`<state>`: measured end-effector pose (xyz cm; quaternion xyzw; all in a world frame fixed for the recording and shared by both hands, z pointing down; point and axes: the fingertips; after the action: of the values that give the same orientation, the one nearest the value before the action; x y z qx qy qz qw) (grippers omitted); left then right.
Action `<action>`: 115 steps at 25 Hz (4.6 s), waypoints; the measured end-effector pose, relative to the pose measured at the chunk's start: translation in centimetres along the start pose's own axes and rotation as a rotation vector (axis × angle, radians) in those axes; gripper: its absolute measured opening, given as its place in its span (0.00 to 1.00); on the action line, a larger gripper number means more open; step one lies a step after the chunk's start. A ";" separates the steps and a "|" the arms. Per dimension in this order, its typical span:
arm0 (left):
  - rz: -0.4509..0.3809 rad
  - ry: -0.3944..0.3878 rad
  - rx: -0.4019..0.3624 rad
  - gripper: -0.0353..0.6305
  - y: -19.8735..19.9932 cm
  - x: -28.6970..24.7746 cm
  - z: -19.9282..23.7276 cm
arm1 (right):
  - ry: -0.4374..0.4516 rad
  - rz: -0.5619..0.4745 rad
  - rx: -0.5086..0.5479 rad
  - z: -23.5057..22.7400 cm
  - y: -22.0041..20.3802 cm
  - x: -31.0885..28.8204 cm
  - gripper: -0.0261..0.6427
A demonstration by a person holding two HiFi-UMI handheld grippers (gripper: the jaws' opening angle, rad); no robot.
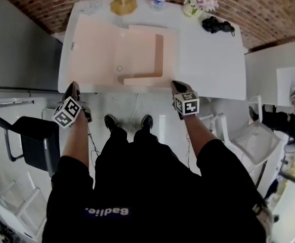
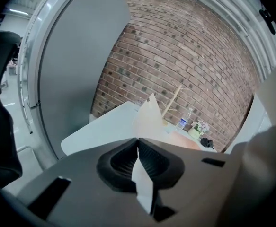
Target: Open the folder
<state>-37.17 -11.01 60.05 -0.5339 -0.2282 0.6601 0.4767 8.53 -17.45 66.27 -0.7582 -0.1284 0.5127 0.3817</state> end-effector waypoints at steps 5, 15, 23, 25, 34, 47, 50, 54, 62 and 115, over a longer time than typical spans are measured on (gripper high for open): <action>0.087 0.028 -0.031 0.07 -1.6 -1.6 2.5 | -0.026 -0.006 -0.013 -0.2 0.0 -0.1 0.08; 0.226 0.055 -0.030 0.10 -5.3 -3.9 5.4 | -0.054 -0.014 -0.014 -0.6 0.2 -0.1 0.08; 0.280 0.063 -0.033 0.11 -7.2 -4.6 6.3 | -0.061 -0.014 -0.002 -0.7 0.0 0.1 0.08; 0.293 0.064 -0.031 0.12 -7.4 -4.6 6.4 | -0.061 -0.008 -0.002 -0.6 -0.1 0.0 0.08; 0.273 0.050 -0.023 0.12 -6.6 -4.0 6.0 | -0.049 0.013 0.007 -0.4 0.1 -0.2 0.08; 0.156 -0.052 -0.051 0.13 -2.8 -1.1 2.5 | -0.031 0.015 -0.009 -0.7 0.7 0.8 0.08; 0.124 -0.088 -0.072 0.13 -1.9 -0.5 1.1 | -0.011 -0.009 0.013 -0.2 1.5 1.9 0.08; 0.083 -0.148 -0.122 0.13 -0.1 0.6 -1.4 | 0.001 -0.041 0.023 0.4 2.6 3.6 0.08; -0.012 -0.290 -0.146 0.16 2.4 2.9 -7.6 | 0.055 -0.119 0.039 2.8 5.1 6.7 0.08; -0.177 -0.823 -0.324 0.06 6.7 17.6 -32.7 | 0.398 -0.462 0.008 15.6 14.4 22.5 0.08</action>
<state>-9.13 -5.39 35.38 -0.2732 -0.5441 0.7298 0.3110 1.97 -7.04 37.94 -0.7929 -0.2181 0.2543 0.5090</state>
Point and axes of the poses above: the fingertips, and each gripper's own axes: x backward along the fingers, z to its left, y out of its top, and after that the axes turned 8 degrees about -x, right-handed
